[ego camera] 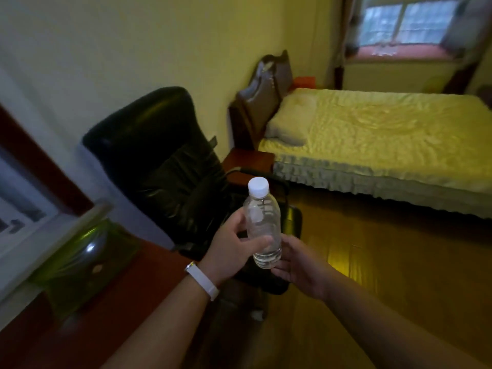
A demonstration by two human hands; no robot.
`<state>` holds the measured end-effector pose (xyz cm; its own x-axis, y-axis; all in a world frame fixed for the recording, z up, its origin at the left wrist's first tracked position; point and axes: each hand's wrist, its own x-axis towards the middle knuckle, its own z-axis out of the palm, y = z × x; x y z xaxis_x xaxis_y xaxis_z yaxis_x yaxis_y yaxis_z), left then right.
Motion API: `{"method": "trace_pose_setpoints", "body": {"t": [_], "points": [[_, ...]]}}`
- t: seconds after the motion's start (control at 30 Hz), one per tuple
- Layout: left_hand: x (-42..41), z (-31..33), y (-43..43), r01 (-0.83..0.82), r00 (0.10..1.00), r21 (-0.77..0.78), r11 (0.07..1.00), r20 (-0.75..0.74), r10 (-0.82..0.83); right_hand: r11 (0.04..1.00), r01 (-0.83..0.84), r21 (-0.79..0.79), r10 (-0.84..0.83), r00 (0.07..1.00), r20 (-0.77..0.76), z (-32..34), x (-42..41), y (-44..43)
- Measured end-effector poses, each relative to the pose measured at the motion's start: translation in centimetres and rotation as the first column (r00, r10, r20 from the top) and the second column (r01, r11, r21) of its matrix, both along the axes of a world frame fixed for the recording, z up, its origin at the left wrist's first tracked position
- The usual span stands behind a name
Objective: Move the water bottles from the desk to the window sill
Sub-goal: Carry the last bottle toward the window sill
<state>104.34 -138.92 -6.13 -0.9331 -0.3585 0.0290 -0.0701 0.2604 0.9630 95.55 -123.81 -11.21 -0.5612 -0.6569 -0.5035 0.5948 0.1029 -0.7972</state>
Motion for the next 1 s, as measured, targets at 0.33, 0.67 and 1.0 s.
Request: {"method": "trace_pose_setpoints", "body": {"t": [0.33, 0.67, 1.0], "points": [[-14.6, -1.4, 10.5, 0.385, 0.923, 0.033, 0.922, 0.018, -0.386, 0.896, 0.443, -0.026, -0.439, 0.893, 0.097, -1.4, -8.0, 12.7], [-32.9, -4.2, 19.3, 0.640, 0.765, 0.107, 0.761, 0.000, -0.644, 0.698, 0.716, -0.002, -0.711, 0.693, 0.122, -3.4, -20.3, 21.1], [-49.7, -3.4, 27.4, 0.827, 0.553, 0.140, 0.545, -0.024, -0.833, 0.487, 0.873, -0.003, -0.866, 0.484, 0.123, -2.3, -32.3, 27.6]]}}
